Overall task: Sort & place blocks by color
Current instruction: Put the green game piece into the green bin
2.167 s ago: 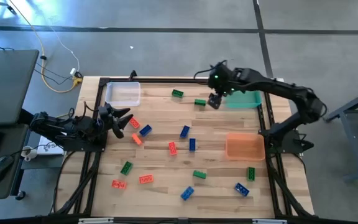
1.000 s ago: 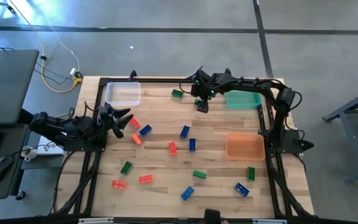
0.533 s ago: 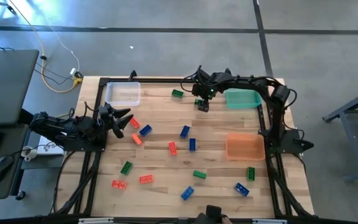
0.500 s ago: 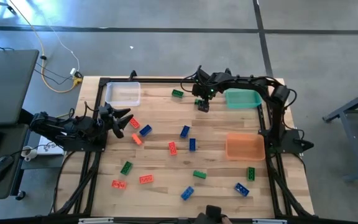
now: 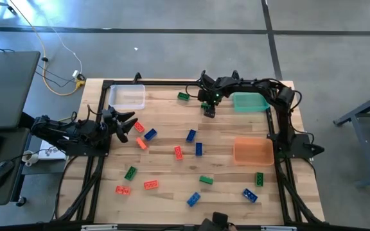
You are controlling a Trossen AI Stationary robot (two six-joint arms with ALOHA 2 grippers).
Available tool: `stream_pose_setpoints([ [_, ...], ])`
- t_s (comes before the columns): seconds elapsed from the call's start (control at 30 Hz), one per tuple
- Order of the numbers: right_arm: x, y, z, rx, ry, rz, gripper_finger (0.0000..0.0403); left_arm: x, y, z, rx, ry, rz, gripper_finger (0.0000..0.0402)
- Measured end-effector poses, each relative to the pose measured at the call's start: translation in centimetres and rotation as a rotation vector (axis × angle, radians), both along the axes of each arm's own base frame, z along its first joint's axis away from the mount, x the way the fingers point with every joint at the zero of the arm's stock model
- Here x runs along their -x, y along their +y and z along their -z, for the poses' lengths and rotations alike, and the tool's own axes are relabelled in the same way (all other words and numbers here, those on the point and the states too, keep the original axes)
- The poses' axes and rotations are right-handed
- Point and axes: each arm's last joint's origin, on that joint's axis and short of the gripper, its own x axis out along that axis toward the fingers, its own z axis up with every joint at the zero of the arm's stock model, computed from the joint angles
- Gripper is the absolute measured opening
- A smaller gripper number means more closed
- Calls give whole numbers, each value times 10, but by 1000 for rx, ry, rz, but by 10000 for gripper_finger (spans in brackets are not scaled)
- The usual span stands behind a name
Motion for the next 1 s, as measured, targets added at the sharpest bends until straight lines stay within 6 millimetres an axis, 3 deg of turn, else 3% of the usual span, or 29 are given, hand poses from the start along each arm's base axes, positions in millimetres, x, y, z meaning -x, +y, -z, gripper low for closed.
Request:
stream_pose_setpoints([
  [0.13, 0, 0, 0, -2, 1, 8, 191, 0, 0, 0, -1, 0, 0, 200],
  [0.33, 1, 0, 0, -19, 7, 59, 70, 0, 0, -1, -14, 4, 0, 200],
  [0.53, 0, 2, -6, -46, 38, 83, 66, 0, 0, -1, -13, 1, -3, 200],
  [0.7, -3, 2, -24, -75, 71, 111, 66, 0, 0, -1, -13, 0, -9, 200],
  [1.0, 4, 15, -83, -26, -2, 177, 66, 0, 0, -1, -13, 3, -12, 200],
])
